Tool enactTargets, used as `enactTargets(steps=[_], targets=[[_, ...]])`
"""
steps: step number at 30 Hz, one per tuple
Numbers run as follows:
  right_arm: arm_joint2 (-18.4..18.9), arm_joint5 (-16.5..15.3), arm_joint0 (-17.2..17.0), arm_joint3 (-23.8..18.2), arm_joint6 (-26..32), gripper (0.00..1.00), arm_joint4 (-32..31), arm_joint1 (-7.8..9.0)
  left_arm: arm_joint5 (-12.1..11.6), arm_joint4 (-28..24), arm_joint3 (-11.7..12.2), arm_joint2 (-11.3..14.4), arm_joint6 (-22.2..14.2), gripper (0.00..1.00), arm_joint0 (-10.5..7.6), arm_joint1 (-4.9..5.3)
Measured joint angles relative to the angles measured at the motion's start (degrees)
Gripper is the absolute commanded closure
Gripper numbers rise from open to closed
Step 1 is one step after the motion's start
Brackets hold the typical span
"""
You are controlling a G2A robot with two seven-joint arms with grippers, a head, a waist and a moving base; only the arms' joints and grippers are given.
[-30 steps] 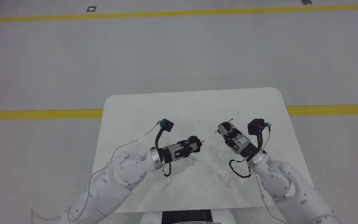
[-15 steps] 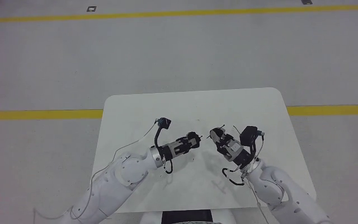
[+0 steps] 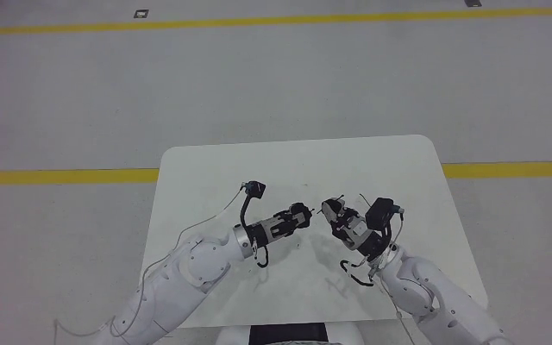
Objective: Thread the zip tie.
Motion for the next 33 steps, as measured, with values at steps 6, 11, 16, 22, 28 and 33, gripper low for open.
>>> enactTargets(steps=[6,11,16,22,28,33], targets=[[-0.77,0.00,0.49,0.45,-0.59,1.00,0.16,0.16,0.00,0.00,0.00,0.00,0.01,1.00,0.00,0.00],[-1.30,0.00,1.24,0.80,-0.88,1.00,-0.18,0.17,0.00,0.00,0.00,0.00,0.01,1.00,0.00,0.00],[-1.55,0.00,1.62,1.21,-1.32,1.00,-0.42,0.07,0.00,0.00,0.00,0.00,0.01,1.00,0.00,0.00],[-1.60,0.00,1.94,1.87,-2.29,1.00,-0.46,-0.25,0.00,0.00,0.00,0.00,0.01,1.00,0.00,0.00],[-1.76,0.00,2.43,2.25,-2.35,1.00,-0.80,-0.70,0.00,0.00,0.00,0.00,0.01,1.00,0.00,0.00],[-2.10,0.00,2.85,2.57,-1.69,1.00,-0.91,-1.03,0.00,0.00,0.00,0.00,0.01,1.00,0.00,0.00]])
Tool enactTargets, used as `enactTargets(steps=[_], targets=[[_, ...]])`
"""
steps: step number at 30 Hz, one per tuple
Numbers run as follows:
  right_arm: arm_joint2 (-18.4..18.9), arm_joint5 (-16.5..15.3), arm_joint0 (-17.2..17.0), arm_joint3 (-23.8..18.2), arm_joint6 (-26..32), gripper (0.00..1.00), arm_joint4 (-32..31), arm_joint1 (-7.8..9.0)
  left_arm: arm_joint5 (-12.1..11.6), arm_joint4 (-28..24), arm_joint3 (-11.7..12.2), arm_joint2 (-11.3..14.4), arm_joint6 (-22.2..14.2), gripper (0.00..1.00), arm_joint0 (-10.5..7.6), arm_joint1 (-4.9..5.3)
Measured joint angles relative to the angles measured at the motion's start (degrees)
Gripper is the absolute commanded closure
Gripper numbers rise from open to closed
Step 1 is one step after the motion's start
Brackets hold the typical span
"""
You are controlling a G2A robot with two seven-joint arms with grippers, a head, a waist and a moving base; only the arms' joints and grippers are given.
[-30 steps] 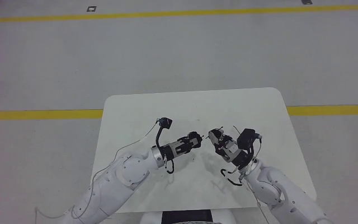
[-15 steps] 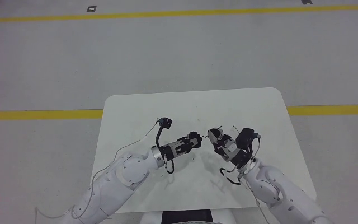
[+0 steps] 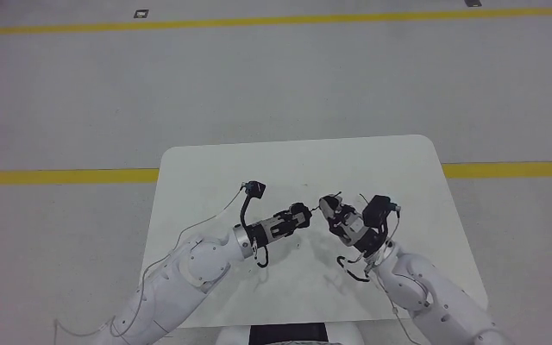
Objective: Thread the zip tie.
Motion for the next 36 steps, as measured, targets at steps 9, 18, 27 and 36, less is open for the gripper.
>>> enactTargets(steps=[9,18,27,36], targets=[[-0.25,0.00,0.29,1.31,0.12,1.00,-0.30,-0.65,0.00,0.00,0.00,0.00,0.00,1.00,0.00,0.00],[0.34,0.00,-0.27,0.00,-1.20,1.00,-1.20,-0.91,0.00,0.00,0.00,0.00,0.00,1.00,0.00,0.00],[0.24,0.00,-0.15,0.61,-0.71,1.00,-1.33,-1.21,0.00,0.00,0.00,0.00,0.00,1.00,0.00,0.00],[0.41,0.00,-0.12,1.01,-0.36,1.00,-1.50,-1.52,0.00,0.00,0.00,0.00,0.00,1.00,0.00,0.00]])
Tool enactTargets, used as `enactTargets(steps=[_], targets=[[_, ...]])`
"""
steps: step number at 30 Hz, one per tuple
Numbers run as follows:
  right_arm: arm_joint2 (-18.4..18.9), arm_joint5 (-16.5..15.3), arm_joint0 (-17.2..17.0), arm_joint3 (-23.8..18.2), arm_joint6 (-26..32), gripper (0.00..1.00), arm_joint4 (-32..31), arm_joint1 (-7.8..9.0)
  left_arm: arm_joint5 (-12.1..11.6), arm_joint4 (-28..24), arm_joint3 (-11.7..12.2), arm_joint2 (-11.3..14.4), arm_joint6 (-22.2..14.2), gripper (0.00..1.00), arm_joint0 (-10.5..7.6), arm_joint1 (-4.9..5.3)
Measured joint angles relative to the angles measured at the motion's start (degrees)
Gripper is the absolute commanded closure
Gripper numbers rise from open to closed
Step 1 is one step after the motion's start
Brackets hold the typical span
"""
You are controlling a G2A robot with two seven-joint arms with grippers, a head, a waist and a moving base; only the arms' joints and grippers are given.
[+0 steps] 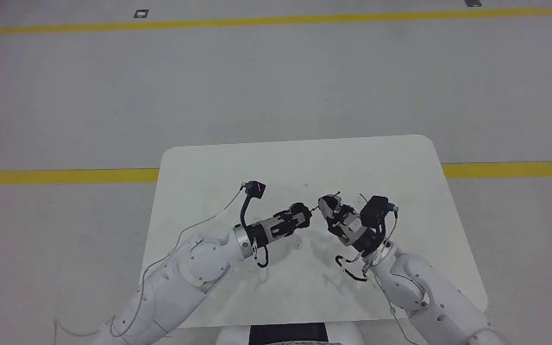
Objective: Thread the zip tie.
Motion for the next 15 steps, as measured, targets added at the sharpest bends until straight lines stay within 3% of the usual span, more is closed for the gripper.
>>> enactTargets(steps=[15], targets=[[0.66,0.00,-0.56,-0.51,-0.62,1.00,-0.44,-0.21,0.00,0.00,0.00,0.00,0.00,1.00,0.00,0.00]])
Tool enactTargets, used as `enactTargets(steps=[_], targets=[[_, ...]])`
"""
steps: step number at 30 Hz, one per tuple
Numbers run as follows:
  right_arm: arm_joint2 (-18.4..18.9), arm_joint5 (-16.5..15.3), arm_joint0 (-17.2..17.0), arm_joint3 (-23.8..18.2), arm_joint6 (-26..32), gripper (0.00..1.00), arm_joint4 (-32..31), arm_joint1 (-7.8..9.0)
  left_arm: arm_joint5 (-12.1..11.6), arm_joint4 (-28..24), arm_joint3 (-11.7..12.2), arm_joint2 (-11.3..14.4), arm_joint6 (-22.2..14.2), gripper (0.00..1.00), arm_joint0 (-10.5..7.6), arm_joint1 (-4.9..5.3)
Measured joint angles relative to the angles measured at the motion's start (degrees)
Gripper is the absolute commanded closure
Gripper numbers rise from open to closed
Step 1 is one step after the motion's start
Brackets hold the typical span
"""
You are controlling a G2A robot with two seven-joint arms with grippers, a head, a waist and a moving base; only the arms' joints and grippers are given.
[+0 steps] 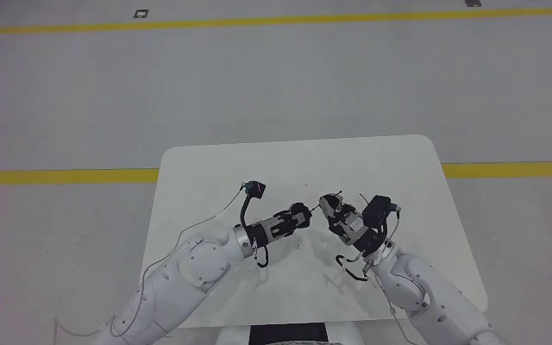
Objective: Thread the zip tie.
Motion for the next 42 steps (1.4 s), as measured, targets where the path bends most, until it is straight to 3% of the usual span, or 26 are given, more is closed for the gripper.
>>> enactTargets(steps=[42], targets=[[-0.06,0.00,-0.25,0.93,1.19,1.00,-0.94,-0.64,0.00,0.00,0.00,0.00,0.00,1.00,0.00,0.00]])
